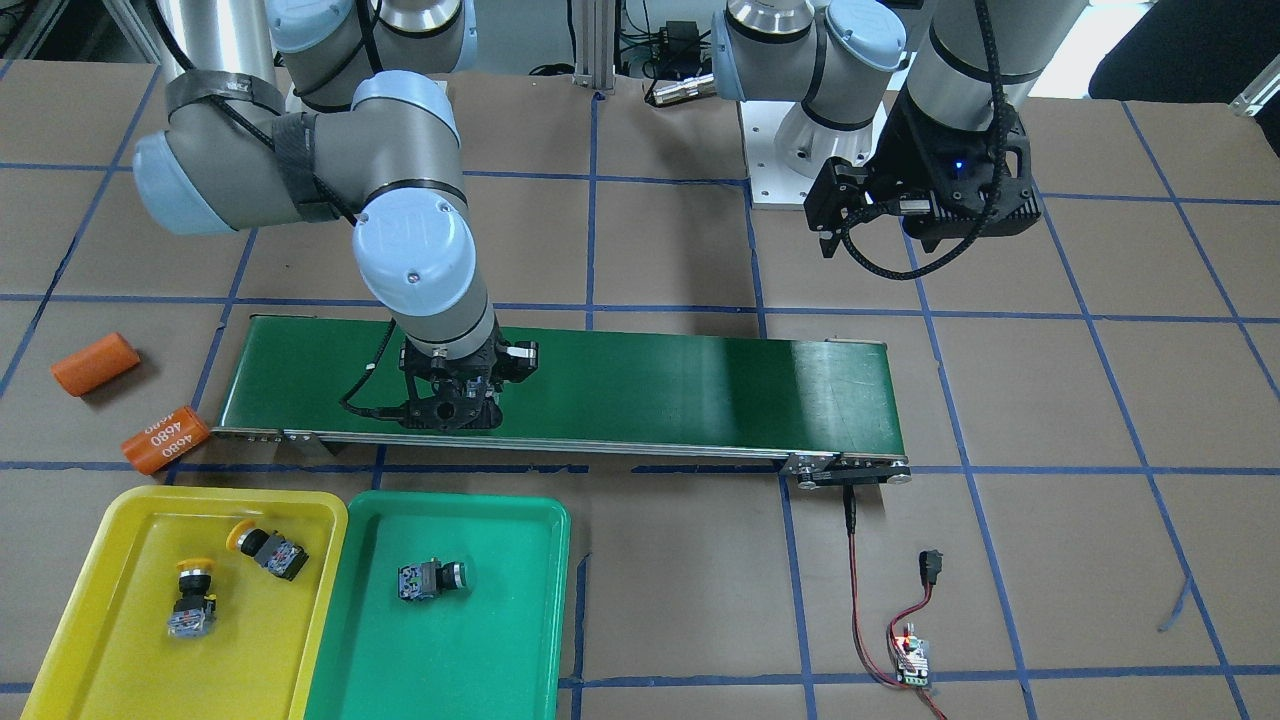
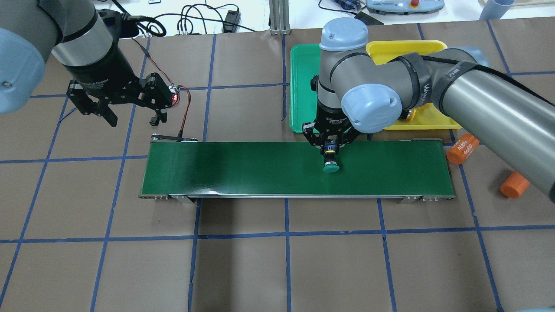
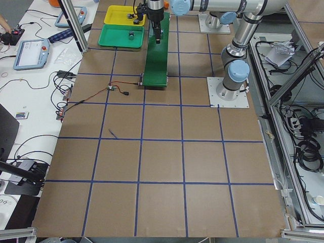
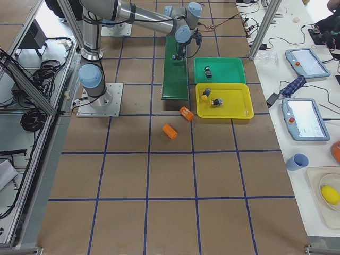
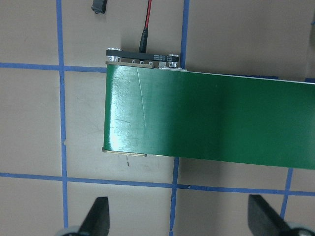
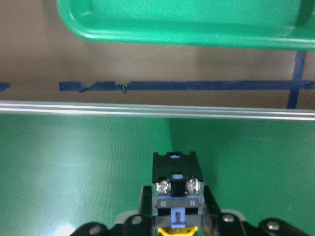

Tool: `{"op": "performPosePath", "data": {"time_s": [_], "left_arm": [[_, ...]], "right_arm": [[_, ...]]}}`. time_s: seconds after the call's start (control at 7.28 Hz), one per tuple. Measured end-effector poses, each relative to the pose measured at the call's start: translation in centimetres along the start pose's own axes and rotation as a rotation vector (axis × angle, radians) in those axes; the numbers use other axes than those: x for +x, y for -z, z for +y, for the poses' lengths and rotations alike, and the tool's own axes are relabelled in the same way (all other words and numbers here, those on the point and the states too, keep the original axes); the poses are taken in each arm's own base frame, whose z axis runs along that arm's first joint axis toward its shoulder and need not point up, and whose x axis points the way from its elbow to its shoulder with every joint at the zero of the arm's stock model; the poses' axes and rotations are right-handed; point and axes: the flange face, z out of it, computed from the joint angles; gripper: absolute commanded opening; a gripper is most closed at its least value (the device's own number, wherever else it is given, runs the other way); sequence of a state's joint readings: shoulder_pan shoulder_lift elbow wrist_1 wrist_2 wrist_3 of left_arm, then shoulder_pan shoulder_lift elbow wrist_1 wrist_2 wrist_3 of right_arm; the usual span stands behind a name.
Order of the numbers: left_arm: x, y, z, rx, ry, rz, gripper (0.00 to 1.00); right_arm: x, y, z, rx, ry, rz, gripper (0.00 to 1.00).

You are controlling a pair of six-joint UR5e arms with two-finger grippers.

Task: Sort buttons by color to trays
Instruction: 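Carry the green-capped button into the green tray and release with right gripper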

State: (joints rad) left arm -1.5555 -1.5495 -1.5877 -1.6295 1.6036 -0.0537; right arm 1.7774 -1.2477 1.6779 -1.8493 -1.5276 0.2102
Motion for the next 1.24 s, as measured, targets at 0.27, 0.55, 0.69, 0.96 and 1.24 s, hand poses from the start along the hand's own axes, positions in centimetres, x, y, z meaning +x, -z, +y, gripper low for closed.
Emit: {"op": "performPosePath", "data": {"time_s": [0.27, 0.55, 0.69, 0.96, 1.24], "left_arm": [[0.0, 0.0, 0.0, 0.000, 0.000, 0.000, 1.00], [0.0, 0.1, 0.0, 0.002, 0.000, 0.001, 1.00], [0.0, 0.1, 0.1, 0.002, 0.000, 0.001, 1.00], [0.0, 0.1, 0.1, 0.002, 0.000, 0.001, 1.00], [0.0, 0.1, 0.1, 0.003, 0.000, 0.001, 1.00]], "right_arm": [[4.1, 2.9, -3.9, 0.128, -0.069, -0.037, 0.00], [6.8, 3.6, -9.2, 0.235, -0.090, -0.053, 0.00], [7.2, 2.8, -11.3, 0.275, -0.078, -0.055, 0.00], [7.6, 1.1, -13.4, 0.319, -0.062, -0.053, 0.00], [9.0, -0.9, -14.3, 0.293, -0.078, -0.048, 0.06]]}}
